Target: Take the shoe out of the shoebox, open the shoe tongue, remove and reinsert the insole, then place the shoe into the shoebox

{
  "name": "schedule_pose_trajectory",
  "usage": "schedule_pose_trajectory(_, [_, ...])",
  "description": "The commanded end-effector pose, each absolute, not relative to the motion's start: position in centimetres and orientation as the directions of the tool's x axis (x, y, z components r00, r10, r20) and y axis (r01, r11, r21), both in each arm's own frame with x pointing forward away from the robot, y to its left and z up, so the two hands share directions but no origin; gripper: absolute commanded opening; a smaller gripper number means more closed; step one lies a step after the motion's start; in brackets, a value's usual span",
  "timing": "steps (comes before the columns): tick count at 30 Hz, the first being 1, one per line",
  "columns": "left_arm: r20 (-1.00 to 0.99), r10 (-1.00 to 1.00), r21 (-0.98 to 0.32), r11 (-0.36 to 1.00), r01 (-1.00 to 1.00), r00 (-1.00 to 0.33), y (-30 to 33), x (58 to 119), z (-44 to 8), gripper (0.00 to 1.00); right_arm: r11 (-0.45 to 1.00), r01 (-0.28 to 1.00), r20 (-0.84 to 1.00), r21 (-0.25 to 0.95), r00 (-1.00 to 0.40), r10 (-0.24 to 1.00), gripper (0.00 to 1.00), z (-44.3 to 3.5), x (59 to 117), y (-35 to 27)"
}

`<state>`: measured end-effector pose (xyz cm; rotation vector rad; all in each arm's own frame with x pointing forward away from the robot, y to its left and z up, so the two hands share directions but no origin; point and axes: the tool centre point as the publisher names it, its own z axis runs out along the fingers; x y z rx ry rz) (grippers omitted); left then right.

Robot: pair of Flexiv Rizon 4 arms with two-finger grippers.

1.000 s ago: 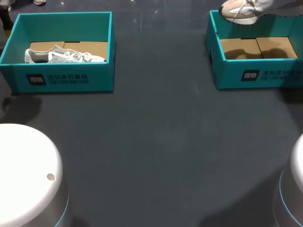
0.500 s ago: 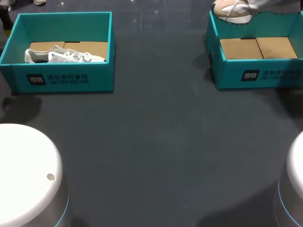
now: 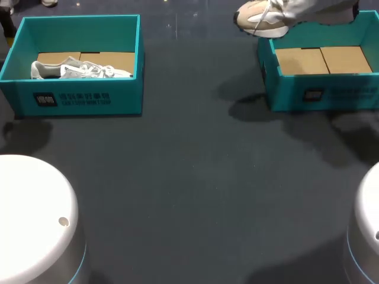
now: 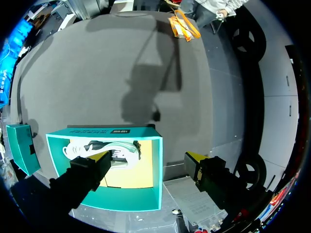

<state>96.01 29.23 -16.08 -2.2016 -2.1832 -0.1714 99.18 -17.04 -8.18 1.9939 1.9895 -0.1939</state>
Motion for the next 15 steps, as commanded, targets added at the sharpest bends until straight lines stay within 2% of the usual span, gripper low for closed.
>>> schedule_pose_trajectory(1, [0.106, 0.994, 0.052, -0.012, 0.999, 0.007, 29.3, 96.0, -16.0, 1.0, 0.023, 0.986, -0.325, 0.167, 0.033, 0.945, 0.0, -8.9, 95.7, -14.8])
schedule_pose_trajectory(15, [0.106, 0.994, 0.052, -0.012, 0.999, 0.007, 29.3, 96.0, -16.0, 1.0, -0.029, 0.982, -0.321, 0.187, 0.089, 0.943, 0.0, -9.8, 86.5, -8.3])
